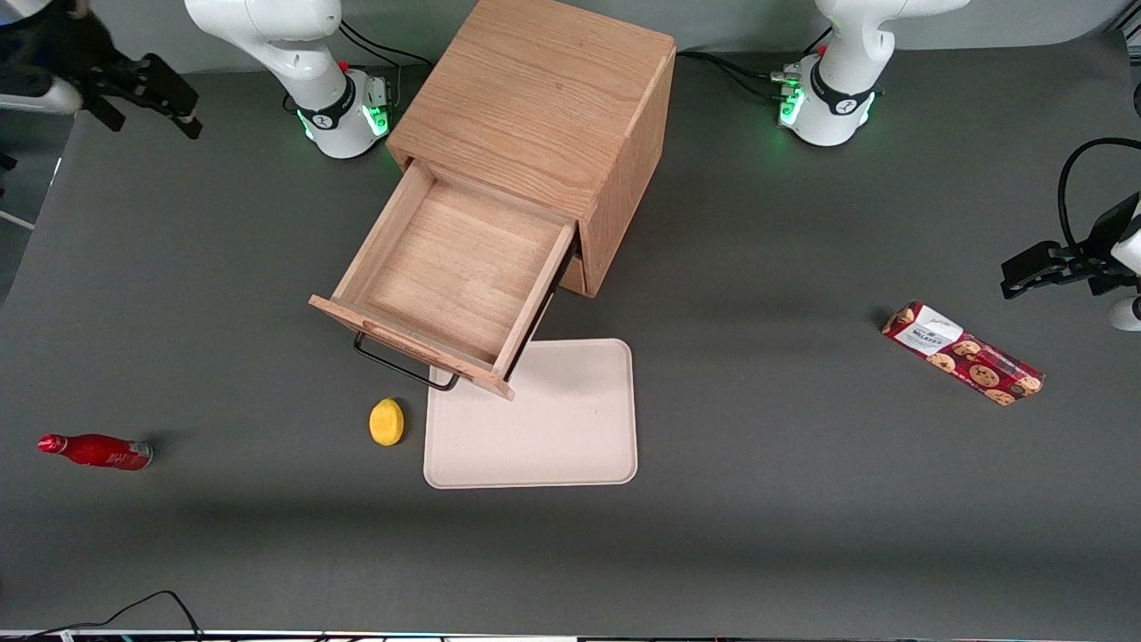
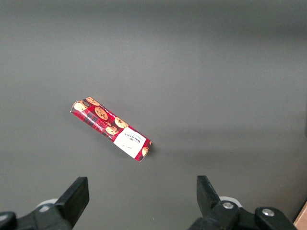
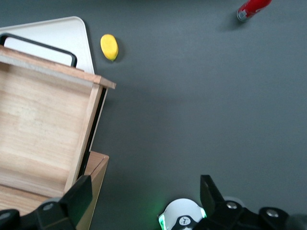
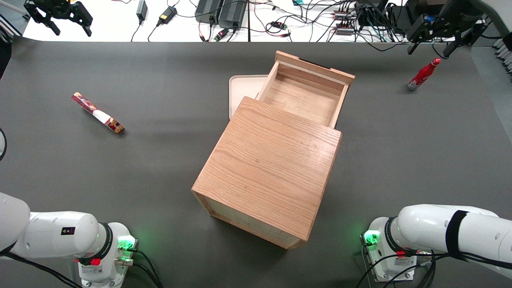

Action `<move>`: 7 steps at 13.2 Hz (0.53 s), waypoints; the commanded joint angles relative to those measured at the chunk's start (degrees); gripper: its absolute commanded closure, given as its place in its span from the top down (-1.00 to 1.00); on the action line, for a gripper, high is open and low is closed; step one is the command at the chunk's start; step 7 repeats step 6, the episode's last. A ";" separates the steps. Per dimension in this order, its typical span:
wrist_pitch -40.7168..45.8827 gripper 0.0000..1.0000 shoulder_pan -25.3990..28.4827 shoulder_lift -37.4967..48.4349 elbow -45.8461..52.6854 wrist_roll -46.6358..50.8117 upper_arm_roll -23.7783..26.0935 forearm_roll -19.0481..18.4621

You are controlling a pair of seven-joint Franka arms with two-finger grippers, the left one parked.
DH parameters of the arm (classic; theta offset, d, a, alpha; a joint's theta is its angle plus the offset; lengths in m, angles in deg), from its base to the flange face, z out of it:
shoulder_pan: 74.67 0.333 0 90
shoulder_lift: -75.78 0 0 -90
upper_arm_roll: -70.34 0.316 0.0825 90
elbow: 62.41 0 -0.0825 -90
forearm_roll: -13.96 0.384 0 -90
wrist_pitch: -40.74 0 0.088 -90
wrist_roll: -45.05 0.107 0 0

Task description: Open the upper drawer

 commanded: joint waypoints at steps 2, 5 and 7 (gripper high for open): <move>0.18 1.00 0.09 -5.60 5.69 -1.09 -0.36 1.21; 0.62 1.00 -0.17 -8.50 8.76 -0.30 -0.62 1.57; 0.80 1.00 -0.26 -9.30 9.99 -0.91 -0.88 1.57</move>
